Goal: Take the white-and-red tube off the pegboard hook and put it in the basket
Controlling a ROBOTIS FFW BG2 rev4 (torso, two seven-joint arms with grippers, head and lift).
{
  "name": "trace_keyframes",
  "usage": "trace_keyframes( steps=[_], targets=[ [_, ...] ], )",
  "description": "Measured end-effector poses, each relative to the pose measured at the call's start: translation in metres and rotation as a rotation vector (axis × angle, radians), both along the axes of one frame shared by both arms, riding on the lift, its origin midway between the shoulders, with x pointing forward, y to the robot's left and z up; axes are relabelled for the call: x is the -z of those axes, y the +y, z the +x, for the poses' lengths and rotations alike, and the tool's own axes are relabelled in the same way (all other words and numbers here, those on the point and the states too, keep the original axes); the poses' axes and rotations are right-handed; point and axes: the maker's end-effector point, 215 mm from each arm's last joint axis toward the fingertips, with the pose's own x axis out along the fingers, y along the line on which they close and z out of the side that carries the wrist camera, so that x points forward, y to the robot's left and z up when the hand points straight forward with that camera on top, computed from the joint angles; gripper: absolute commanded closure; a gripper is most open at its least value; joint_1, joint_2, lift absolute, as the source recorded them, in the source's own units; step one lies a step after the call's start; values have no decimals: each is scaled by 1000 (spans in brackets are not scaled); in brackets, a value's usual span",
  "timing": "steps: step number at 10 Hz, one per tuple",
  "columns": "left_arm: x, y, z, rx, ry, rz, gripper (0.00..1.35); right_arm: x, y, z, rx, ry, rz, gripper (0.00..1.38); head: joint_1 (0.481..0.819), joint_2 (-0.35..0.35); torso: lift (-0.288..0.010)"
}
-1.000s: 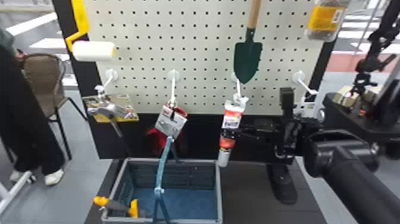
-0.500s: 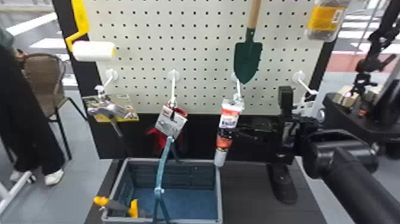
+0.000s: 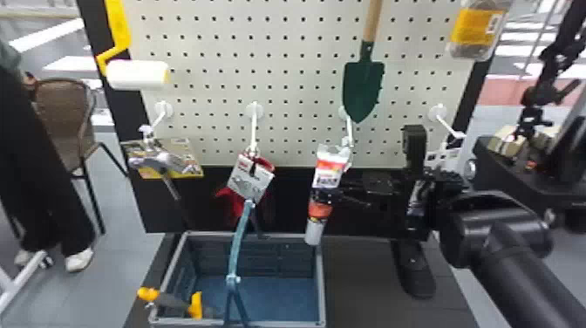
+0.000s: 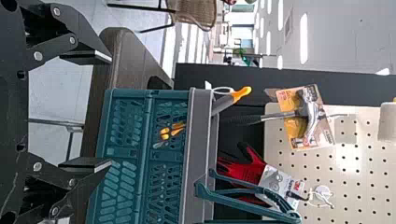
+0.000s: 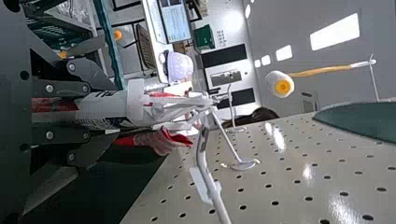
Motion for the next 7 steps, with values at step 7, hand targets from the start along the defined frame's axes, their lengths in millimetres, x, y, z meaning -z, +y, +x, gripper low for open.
trace_keyframes(
  steps=[7],
  targets=[
    [3,-4,3,6,9,-3,489,26,35,-39,-19,67,80,957,549,0,-100]
  ],
)
